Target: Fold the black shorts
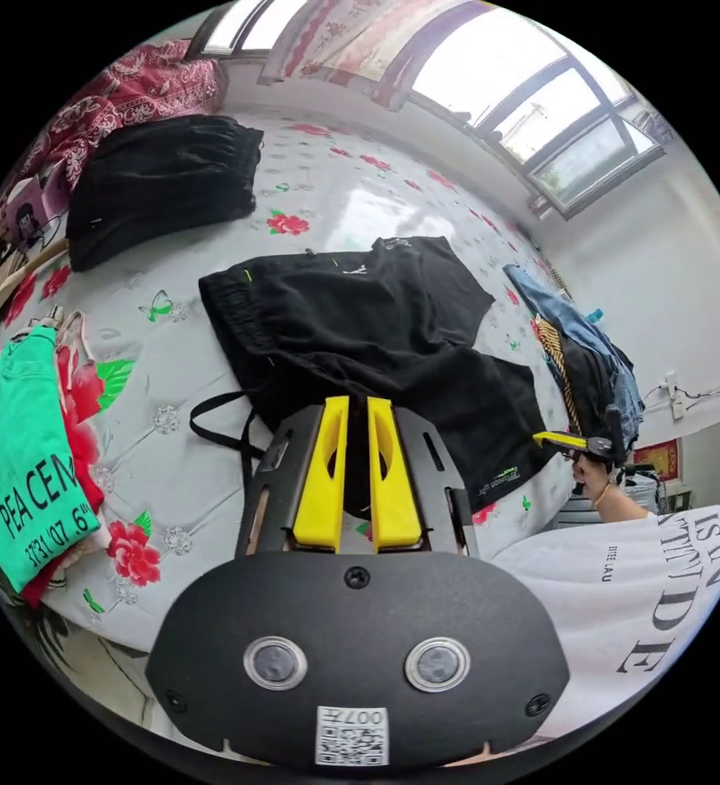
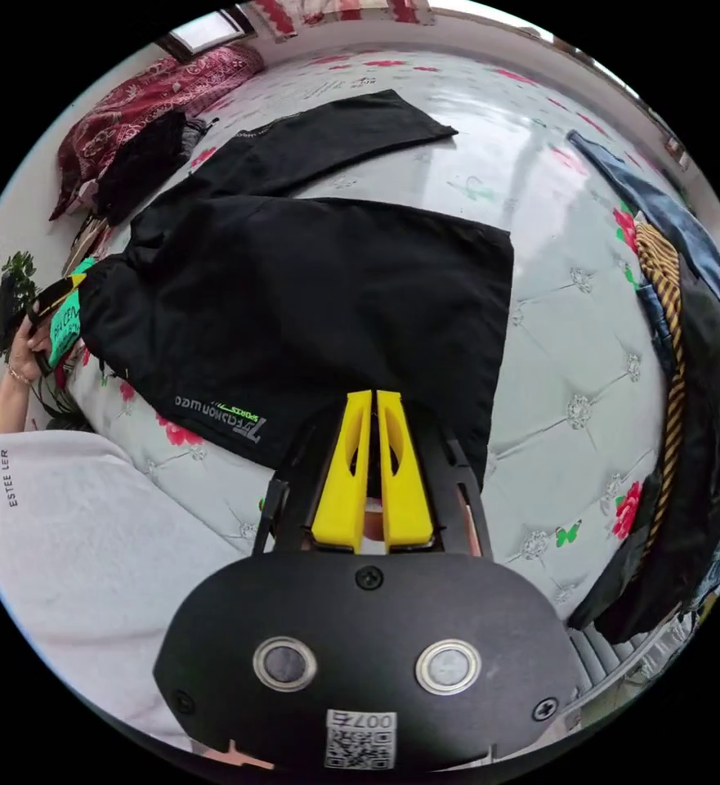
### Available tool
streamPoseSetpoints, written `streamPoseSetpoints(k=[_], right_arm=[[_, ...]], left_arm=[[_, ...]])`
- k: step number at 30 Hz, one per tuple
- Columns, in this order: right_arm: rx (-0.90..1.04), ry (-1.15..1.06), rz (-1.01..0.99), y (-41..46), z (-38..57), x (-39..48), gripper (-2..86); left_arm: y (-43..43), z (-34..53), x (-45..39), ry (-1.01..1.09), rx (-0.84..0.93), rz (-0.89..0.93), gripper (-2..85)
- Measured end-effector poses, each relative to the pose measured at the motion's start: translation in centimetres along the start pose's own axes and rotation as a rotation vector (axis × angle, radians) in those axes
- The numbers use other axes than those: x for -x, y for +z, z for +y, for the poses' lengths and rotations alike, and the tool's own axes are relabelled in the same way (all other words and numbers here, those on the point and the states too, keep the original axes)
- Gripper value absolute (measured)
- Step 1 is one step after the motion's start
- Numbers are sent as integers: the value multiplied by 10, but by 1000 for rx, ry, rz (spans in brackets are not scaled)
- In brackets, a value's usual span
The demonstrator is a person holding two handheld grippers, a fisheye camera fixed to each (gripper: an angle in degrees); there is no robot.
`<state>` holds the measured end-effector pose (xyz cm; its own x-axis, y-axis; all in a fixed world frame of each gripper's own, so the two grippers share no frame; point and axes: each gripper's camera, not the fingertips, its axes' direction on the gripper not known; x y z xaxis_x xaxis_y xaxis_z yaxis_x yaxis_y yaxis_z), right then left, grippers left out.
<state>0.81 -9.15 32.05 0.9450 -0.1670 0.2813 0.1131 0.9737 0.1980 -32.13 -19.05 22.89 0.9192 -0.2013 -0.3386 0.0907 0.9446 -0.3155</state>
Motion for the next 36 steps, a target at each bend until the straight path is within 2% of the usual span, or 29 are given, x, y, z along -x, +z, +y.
streamPoseSetpoints(k=[3, 7, 10, 13, 14, 16, 17, 19, 21, 25, 29, 36], right_arm=[[-105, -232, -62, -19, -15, 74, 11], [-88, -464, -218, 6, -30, 174, 19], [40, -540, -263, 57, -39, 229, 25], [271, -579, -259, 121, -35, 256, 32], [226, -593, -271, 120, -29, 257, 34], [274, -624, -262, 120, -23, 260, 37], [334, -640, -280, 123, -20, 259, 39], [327, -631, -328, 114, -16, 250, 40], [217, -590, -314, 88, -22, 221, 41], [-2, -429, -154, 47, -65, 144, 42], [-88, -252, -14, 29, -149, 58, 44], [-32, -145, 91, 61, -248, 5, 49]], left_arm=[[3, 26, 15, -71, 29, -131, 40], [9, 55, 27, -125, 55, -89, 68], [23, 63, 21, -80, 101, -84, 95], [49, 63, 9, -20, 205, -163, 76], [56, 62, 2, 22, 263, -212, 53], [56, 65, -8, 63, 315, -270, 20], [54, 71, -12, 85, 356, -285, 13], [49, 90, -10, 72, 395, -281, 13], [36, 116, -2, 20, 388, -195, 31], [9, 128, 10, -80, 333, -186, 57], [-16, 89, 5, -75, 134, -245, 54], [53, -35, 15, -66, 6, -299, 59]])
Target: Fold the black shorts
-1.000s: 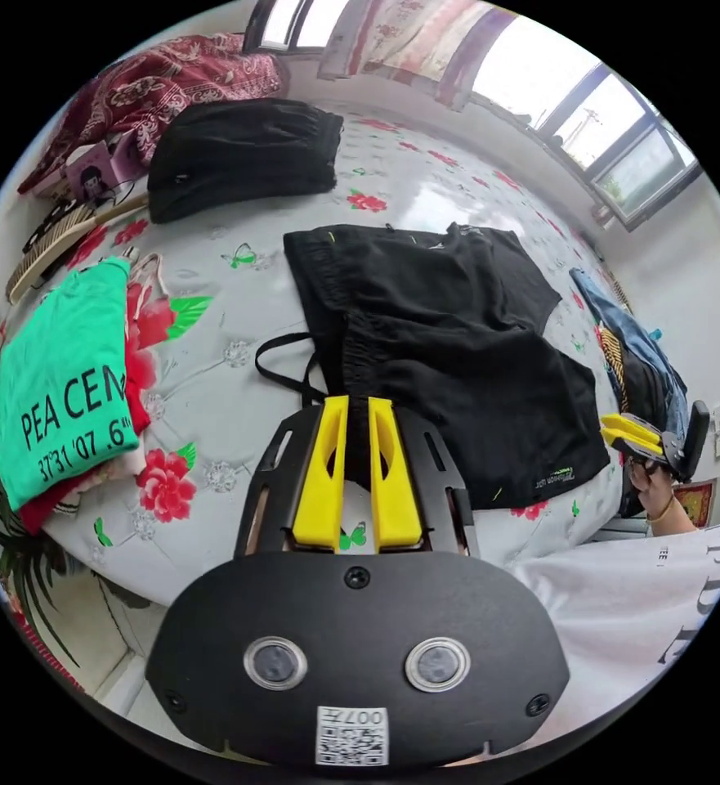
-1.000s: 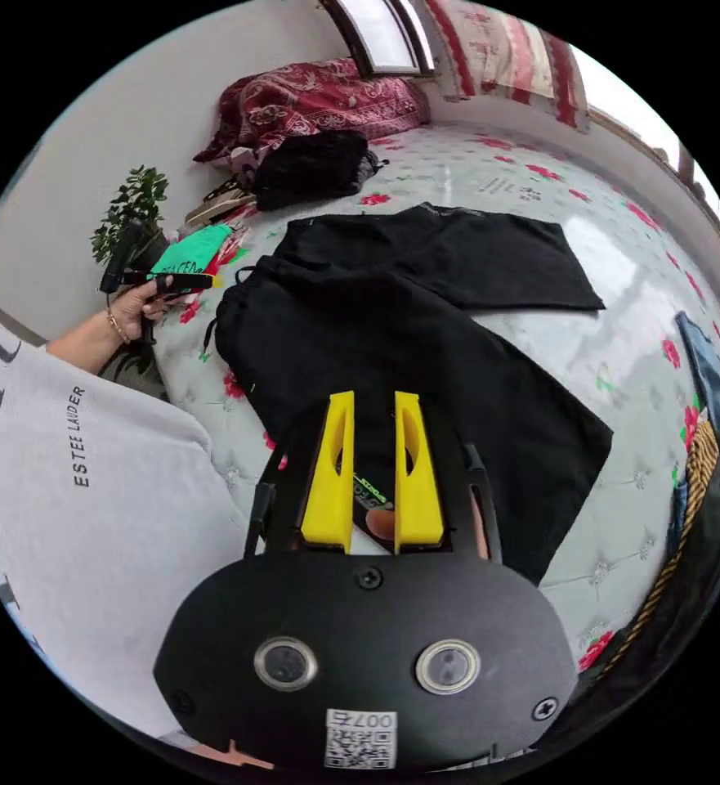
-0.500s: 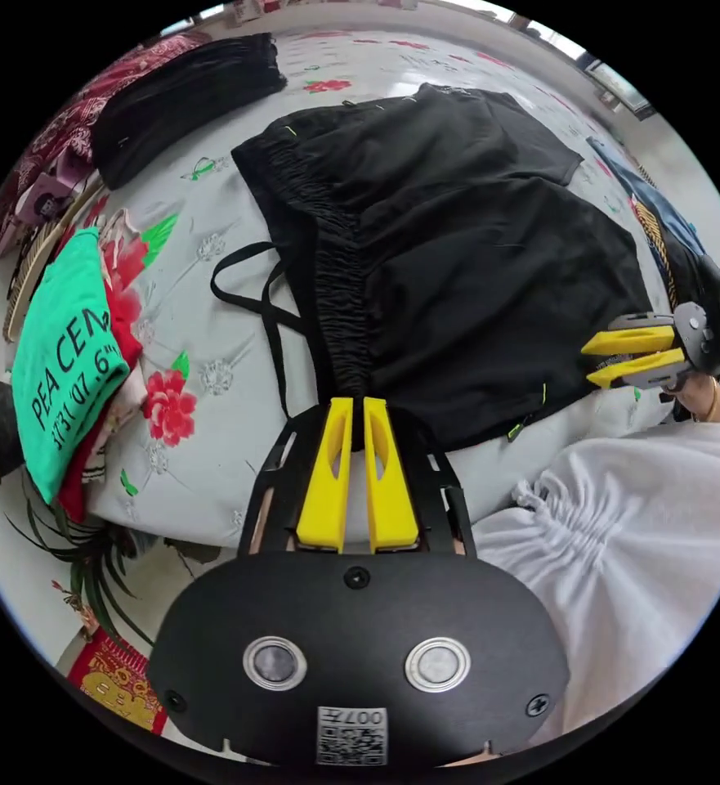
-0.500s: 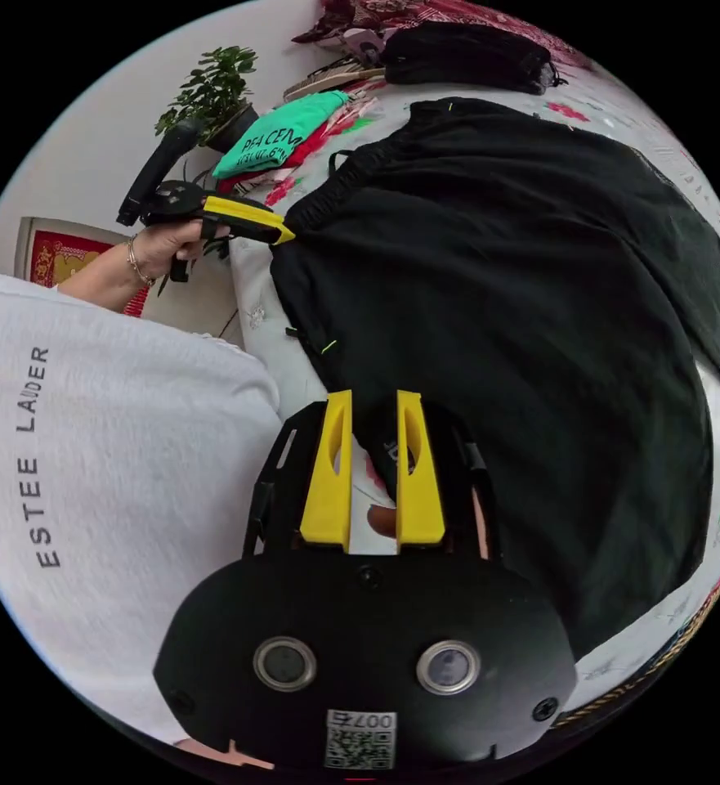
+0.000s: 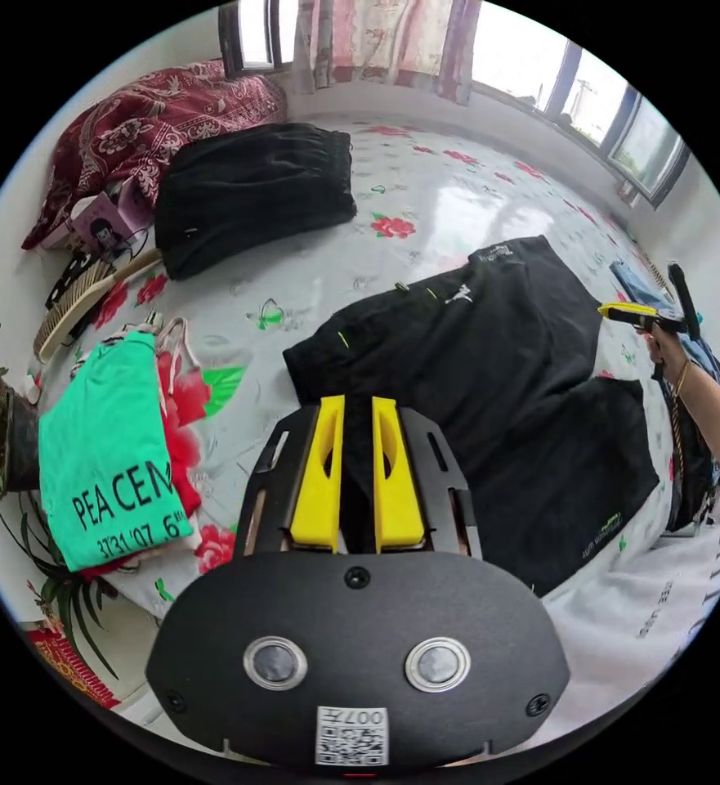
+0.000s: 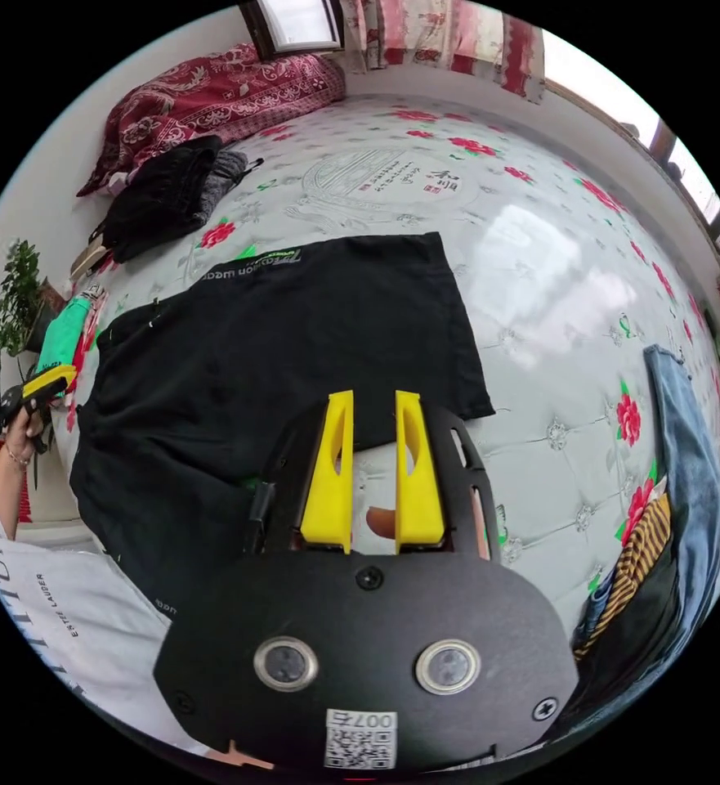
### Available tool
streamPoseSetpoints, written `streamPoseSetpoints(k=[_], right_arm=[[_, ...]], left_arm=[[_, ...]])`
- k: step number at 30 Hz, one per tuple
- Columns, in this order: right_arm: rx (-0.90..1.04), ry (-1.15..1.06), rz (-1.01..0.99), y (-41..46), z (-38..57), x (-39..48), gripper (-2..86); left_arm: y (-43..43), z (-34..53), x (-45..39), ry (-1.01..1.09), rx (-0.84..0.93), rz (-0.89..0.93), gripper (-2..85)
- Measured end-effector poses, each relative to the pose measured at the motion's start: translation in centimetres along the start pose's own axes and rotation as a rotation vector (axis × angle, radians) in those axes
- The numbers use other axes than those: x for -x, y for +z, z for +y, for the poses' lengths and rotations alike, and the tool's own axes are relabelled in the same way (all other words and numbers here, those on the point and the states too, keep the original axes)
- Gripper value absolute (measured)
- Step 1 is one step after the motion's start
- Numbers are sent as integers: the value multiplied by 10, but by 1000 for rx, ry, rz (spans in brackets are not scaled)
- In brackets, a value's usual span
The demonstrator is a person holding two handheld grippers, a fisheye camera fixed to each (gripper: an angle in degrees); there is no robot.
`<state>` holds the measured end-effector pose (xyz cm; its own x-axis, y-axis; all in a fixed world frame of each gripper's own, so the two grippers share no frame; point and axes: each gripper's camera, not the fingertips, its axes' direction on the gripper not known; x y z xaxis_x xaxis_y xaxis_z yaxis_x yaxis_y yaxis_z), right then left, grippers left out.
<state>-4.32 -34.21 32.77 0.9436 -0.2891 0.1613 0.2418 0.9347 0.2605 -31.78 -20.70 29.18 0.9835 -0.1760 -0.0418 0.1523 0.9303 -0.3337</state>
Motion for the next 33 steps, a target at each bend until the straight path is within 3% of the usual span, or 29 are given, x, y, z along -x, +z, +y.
streamPoseSetpoints(k=[3, 5, 10, 12, 16, 20, 23, 27, 33], right_arm=[[99, 17, 8, 31, 3, -15, 54], [49, 25, 50, 25, 19, -22, 53], [-54, 29, 117, 11, 69, -37, 44], [-70, 137, 47, 3, 74, -57, 40], [-148, 229, -9, -41, 87, -72, 33], [-188, 266, -179, -96, 164, -87, 44], [-136, 386, -243, -111, 252, -109, 53], [-41, 533, -188, -119, 352, -122, 67], [91, 552, -210, -96, 386, -115, 81]], left_arm=[[47, -43, -1, -30, 67, -7, 57], [78, -53, 1, -45, 162, -88, 50], [85, -55, -12, 62, 102, -227, 2], [85, -56, -19, 88, 112, -270, -4], [57, -50, -11, 25, 111, -224, 0], [-6, 18, 7, -23, 34, -75, 49], [-35, 93, 11, 13, 91, -17, 72], [-64, 188, 1, 45, 210, 13, 86], [-61, 236, -50, 284, 188, -86, 112]])
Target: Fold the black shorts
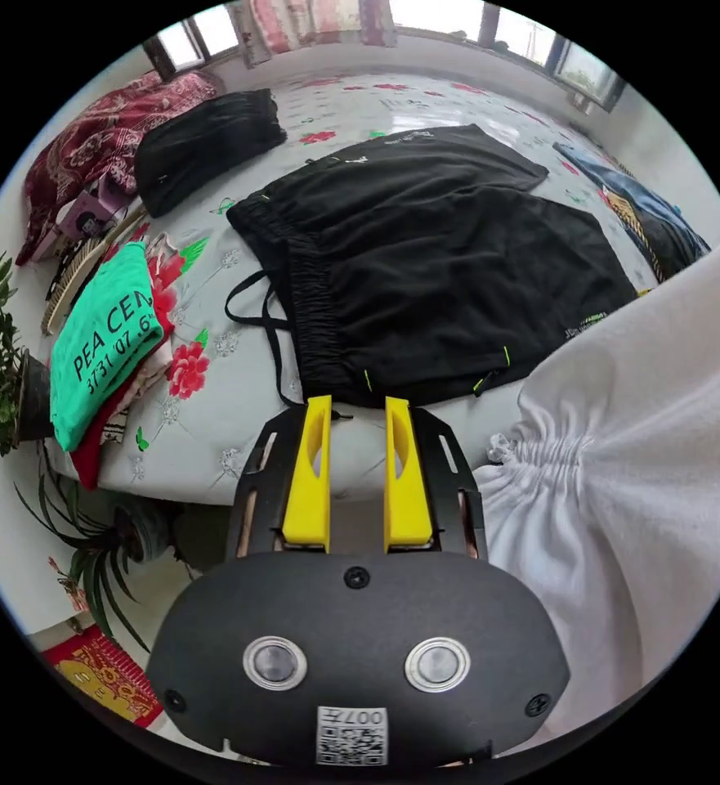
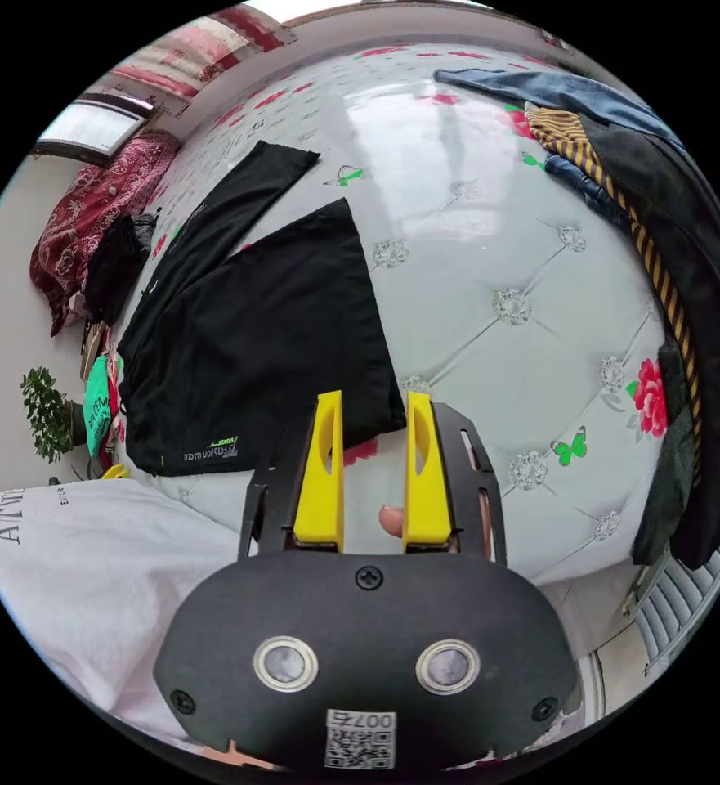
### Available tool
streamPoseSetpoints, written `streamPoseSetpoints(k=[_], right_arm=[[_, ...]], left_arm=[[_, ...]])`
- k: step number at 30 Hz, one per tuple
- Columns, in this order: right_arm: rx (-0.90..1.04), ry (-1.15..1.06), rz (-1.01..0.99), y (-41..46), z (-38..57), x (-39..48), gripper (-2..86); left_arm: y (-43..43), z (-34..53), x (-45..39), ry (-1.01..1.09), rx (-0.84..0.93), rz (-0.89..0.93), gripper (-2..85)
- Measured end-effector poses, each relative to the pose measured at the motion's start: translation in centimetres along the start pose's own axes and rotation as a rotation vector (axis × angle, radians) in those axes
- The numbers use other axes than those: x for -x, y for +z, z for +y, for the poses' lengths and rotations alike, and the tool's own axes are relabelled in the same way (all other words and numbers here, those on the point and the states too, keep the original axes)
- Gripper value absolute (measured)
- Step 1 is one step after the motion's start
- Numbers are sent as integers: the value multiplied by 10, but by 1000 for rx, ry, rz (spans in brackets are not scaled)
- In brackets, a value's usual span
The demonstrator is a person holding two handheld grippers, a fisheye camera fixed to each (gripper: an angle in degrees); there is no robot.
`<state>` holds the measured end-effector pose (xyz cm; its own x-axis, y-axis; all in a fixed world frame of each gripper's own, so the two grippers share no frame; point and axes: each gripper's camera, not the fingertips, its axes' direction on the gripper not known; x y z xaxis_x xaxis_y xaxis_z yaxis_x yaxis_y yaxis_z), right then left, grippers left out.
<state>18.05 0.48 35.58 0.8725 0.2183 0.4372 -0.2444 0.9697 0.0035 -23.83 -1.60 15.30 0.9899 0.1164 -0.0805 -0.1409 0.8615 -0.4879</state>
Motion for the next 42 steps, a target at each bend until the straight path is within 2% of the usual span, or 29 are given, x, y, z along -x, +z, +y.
streamPoseSetpoints(k=[3, 5, 8, 11, 13, 18, 21, 24, 28, 31, 34, 36, 40, 42], right_arm=[[-2, -61, 101, -1, 1, 15, 77], [20, -124, 172, 0, 3, 26, 70], [61, -184, 276, 0, 7, 33, 45], [84, -183, 169, -12, 6, 25, 16], [22, -152, 64, -36, 8, 14, 8], [-281, -34, -432, -135, 19, -32, -1], [-453, -21, -640, -181, 16, -40, -2], [-528, -98, -711, -213, -17, -18, -2], [-537, -211, -675, -232, -97, 32, -2], [-518, -219, -563, -220, -181, 78, 0], [-472, -168, -438, -169, -269, 120, 5], [-390, -135, -368, -117, -315, 140, 11], [-341, -167, -369, -71, -312, 149, 19], [-325, -244, -363, -54, -274, 146, 26]], left_arm=[[23, -8, -12, 113, 29, -64, 130], [22, -8, -10, 176, -30, -39, 117], [22, -13, 4, 171, -5, 45, 82], [18, -28, 17, 141, 68, 87, 49], [8, -36, 22, 169, 75, 94, 39], [-47, -62, 56, 262, 61, 229, 33], [-79, -91, 83, 315, 66, 288, 35], [-100, -142, 114, 365, 106, 340, 36], [-101, -216, 150, 400, 140, 350, 40], [-72, -281, 182, 302, 144, 299, 44], [-18, -335, 217, 47, 176, 250, 59], [10, -344, 234, -160, 154, 140, 60], [17, -313, 235, -296, 69, 105, 64], [12, -277, 227, -331, 22, 138, 81]])
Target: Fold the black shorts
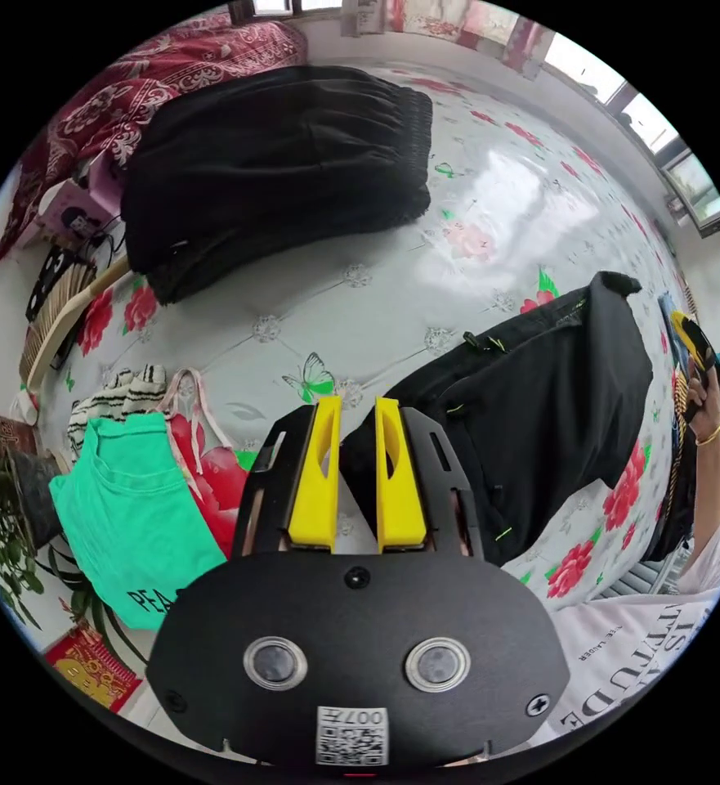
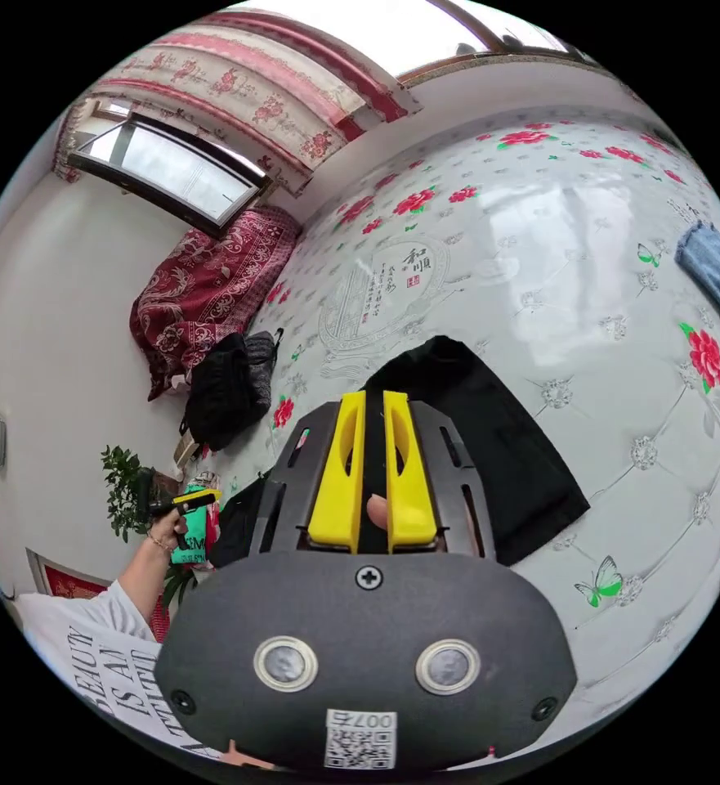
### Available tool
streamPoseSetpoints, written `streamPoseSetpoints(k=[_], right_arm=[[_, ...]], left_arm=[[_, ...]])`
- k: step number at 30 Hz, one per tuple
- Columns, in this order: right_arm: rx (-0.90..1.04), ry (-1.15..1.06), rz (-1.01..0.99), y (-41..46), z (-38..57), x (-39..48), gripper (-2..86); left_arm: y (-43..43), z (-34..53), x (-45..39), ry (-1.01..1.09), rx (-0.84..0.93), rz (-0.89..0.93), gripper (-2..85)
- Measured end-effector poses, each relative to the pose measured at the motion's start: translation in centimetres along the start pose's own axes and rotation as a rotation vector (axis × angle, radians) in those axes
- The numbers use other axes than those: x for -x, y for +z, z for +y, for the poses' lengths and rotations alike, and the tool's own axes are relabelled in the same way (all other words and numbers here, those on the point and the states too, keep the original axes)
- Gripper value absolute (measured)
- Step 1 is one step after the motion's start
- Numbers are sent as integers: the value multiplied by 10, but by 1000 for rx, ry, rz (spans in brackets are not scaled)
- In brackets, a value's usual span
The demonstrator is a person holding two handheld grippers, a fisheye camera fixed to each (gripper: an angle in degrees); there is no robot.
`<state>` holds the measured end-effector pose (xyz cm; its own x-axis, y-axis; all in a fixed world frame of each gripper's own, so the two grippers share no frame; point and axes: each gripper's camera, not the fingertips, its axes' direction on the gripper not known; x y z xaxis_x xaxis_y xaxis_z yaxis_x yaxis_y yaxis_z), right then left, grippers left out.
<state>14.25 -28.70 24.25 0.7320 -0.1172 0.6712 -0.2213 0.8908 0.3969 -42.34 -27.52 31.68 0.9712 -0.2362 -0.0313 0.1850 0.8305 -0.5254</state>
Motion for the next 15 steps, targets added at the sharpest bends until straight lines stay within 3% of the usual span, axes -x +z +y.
streamPoseSetpoints(k=[6, 15], right_arm=[[161, -141, -18, 0, 144, 16, 40], [402, -242, -86, 90, 217, 57, 32]], left_arm=[[1, 83, -24, -16, -33, 147, 118], [48, 56, -79, 32, 95, -12, 75]])
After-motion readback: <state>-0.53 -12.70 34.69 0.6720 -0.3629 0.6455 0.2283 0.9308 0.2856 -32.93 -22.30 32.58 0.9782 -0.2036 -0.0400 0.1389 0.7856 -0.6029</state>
